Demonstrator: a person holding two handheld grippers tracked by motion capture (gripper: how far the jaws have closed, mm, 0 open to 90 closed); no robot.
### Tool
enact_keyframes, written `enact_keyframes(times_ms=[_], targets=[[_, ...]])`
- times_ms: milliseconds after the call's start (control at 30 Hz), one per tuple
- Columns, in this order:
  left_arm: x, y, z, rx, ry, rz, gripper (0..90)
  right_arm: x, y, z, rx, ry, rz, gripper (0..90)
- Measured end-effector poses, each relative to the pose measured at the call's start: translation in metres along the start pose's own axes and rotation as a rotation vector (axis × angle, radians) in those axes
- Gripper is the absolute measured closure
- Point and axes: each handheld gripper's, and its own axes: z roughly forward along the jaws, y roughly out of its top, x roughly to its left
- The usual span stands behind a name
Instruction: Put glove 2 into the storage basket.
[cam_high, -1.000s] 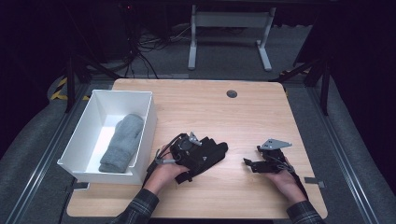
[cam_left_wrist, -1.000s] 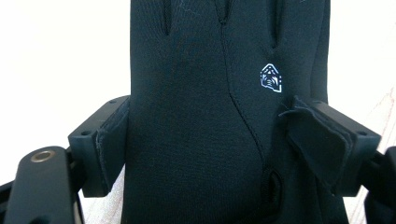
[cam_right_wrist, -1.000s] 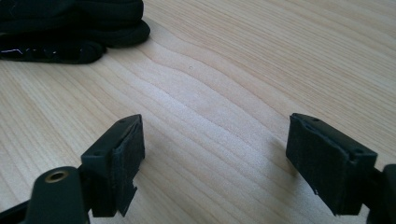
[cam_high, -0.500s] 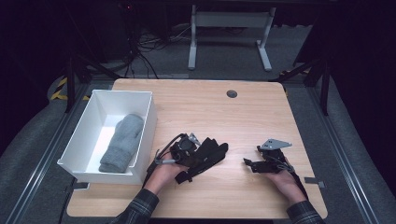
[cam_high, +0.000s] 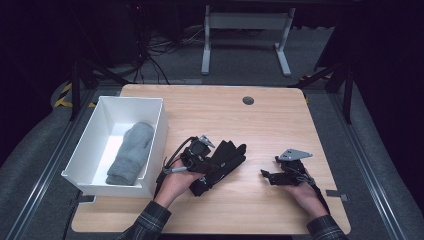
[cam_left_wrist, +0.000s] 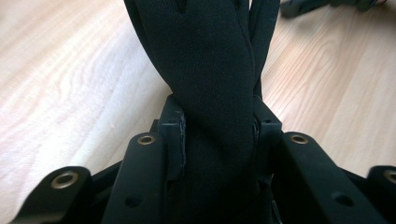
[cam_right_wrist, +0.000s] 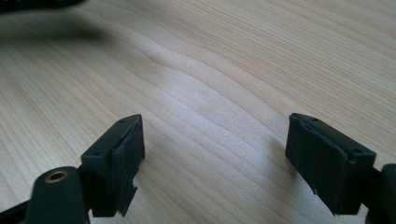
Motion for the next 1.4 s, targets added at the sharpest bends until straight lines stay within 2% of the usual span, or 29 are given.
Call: enact_keyframes(times_ms=[167, 233, 267, 533, 833, 1067, 1200, 1400], targets=[[-0.005, 0.010, -0.018, -0.009, 0.016, -0.006, 66.1, 0.000, 0.000, 0.000, 0.000, 0.002, -0.001, 20.2], [-0.005, 0.016, -0.032, -0.018, 0.020, -0.011, 66.1, 0.000, 0.000, 0.000, -0.001, 0.002, 0.000, 20.2], [-0.005, 0.016, -0.032, -0.018, 0.020, -0.011, 66.1, 0.000, 0.000, 0.000, -0.001, 0.002, 0.000, 20.2], [0.004, 0.029, -0.070, -0.059, 0.036, -0.025, 66.1, 0.000, 0.000, 0.000, 0.001, -0.004, 0.002, 19.0], [0.012, 0.032, -0.112, -0.079, 0.077, -0.042, 66.1, 0.000, 0.000, 0.001, 0.010, -0.008, 0.006, 14.0], [0.027, 0.023, -0.146, -0.113, 0.117, -0.080, 66.1, 0.000, 0.000, 0.001, 0.010, -0.008, 0.005, 14.0], [0.040, 0.012, -0.165, -0.136, 0.148, -0.117, 66.1, 0.000, 0.000, 0.001, 0.011, -0.008, 0.006, 14.0], [0.062, -0.013, -0.190, -0.156, 0.211, -0.197, 66.1, 0.000, 0.000, 0.001, 0.011, -0.008, 0.007, 14.0]])
